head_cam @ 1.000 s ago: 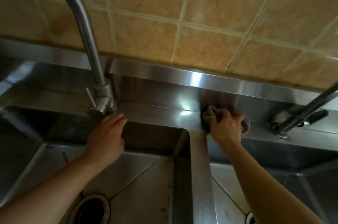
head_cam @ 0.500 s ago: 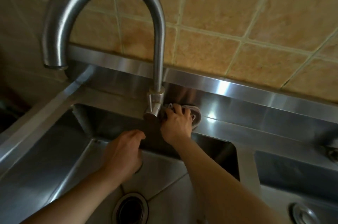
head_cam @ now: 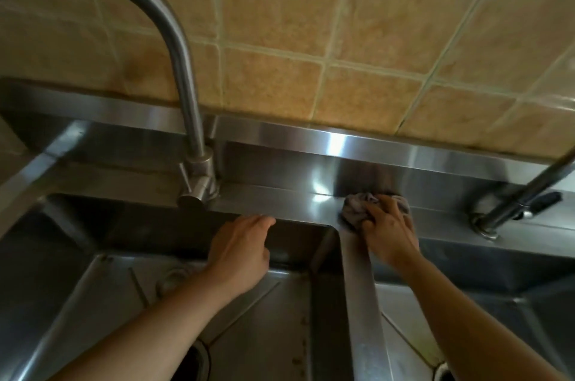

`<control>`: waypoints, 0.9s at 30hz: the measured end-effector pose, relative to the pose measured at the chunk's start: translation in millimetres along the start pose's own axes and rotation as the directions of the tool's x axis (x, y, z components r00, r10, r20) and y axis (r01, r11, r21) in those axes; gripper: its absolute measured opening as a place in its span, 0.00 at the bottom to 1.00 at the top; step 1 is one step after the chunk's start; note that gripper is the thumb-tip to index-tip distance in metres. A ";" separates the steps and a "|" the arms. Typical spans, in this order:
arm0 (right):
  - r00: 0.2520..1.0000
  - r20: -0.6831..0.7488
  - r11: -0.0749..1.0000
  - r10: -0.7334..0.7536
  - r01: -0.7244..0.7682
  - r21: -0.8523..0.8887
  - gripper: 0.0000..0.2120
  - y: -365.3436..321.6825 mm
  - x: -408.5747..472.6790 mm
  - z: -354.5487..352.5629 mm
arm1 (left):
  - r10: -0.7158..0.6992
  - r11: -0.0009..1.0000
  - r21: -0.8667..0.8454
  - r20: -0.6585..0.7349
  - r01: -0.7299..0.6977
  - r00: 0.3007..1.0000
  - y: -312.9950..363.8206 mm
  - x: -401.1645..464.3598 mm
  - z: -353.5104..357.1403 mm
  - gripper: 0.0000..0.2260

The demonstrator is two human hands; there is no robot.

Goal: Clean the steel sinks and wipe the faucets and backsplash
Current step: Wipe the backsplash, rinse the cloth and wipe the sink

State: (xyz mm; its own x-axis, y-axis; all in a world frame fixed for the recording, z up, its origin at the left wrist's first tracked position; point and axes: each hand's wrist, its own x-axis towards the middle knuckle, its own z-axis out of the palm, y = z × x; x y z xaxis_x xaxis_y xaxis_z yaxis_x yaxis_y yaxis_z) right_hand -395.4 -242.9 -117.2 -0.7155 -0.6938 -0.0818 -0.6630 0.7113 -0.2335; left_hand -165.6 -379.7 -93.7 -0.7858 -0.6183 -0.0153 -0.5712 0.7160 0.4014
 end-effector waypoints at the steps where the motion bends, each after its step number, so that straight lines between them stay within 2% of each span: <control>1: 0.998 -0.016 0.998 0.060 -0.060 0.002 0.22 15.1 -1.1 -4.7 | 0.033 0.999 0.012 0.010 -0.033 0.999 8.2 6.2 5.5 0.22; 4: 0.971 -0.053 0.972 0.232 -0.230 0.051 0.24 43.0 -2.0 -7.9 | 0.098 0.995 0.026 0.074 -0.100 0.993 30.3 23.6 22.0 0.25; 7: 0.955 -0.071 0.957 0.287 -0.283 0.067 0.22 24.8 -1.2 -3.9 | 0.095 0.994 0.037 0.136 -0.101 0.986 40.1 33.4 32.3 0.27; 9: 0.990 -0.028 0.990 0.138 -0.137 0.036 0.21 -3.7 -3.0 -0.2 | 0.068 0.994 0.076 0.128 -0.078 0.989 42.8 37.8 34.9 0.26; 11: 0.998 0.029 0.998 -0.049 0.048 0.042 0.25 -29.8 -7.1 8.4 | 0.049 0.991 0.118 0.116 -0.062 0.992 47.5 41.9 35.3 0.24; 13: 0.993 0.013 0.990 -0.119 0.118 0.077 0.31 -36.6 -7.0 14.4 | 0.014 0.991 0.131 0.117 -0.029 0.993 52.9 43.7 34.9 0.22; 14: 0.991 0.013 0.987 -0.135 0.133 0.089 0.29 -32.7 -5.1 14.6 | -0.011 0.992 0.129 0.127 -0.005 0.992 54.4 43.9 34.7 0.20; 17: 0.991 0.025 0.988 -0.135 0.132 0.082 0.21 7.6 -1.9 8.5 | -0.062 0.991 0.129 0.154 0.042 0.986 61.8 45.9 34.7 0.16; 19: 0.997 -0.047 0.996 -0.068 0.070 0.046 0.21 44.5 -1.8 0.1 | -0.089 0.984 0.165 0.147 0.064 0.985 66.4 49.7 34.4 0.17; 22: 0.996 -0.071 0.999 0.052 -0.051 0.010 0.23 106.5 -0.3 -16.5 | -0.141 0.964 0.241 0.128 0.107 0.982 76.3 54.2 33.6 0.17; 25: 0.996 -0.059 0.998 0.062 -0.063 -0.006 0.25 148.5 4.8 -26.8 | -0.148 0.948 0.294 0.065 0.123 0.987 100.2 52.0 39.1 0.23; 27: 0.995 -0.087 0.999 0.043 -0.043 -0.003 0.25 155.3 7.7 -22.2 | -0.105 0.955 0.281 0.031 0.092 0.994 125.1 48.4 49.4 0.25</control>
State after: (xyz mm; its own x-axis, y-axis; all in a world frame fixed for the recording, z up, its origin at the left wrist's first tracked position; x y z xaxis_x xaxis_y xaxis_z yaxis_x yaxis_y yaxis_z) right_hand -508.7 -135.2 -132.6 -0.7596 -0.6504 -0.0073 -0.6321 0.7408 -0.2273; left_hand -286.8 -304.0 -89.5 -0.7286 -0.6796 -0.0860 -0.6846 0.7182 0.1244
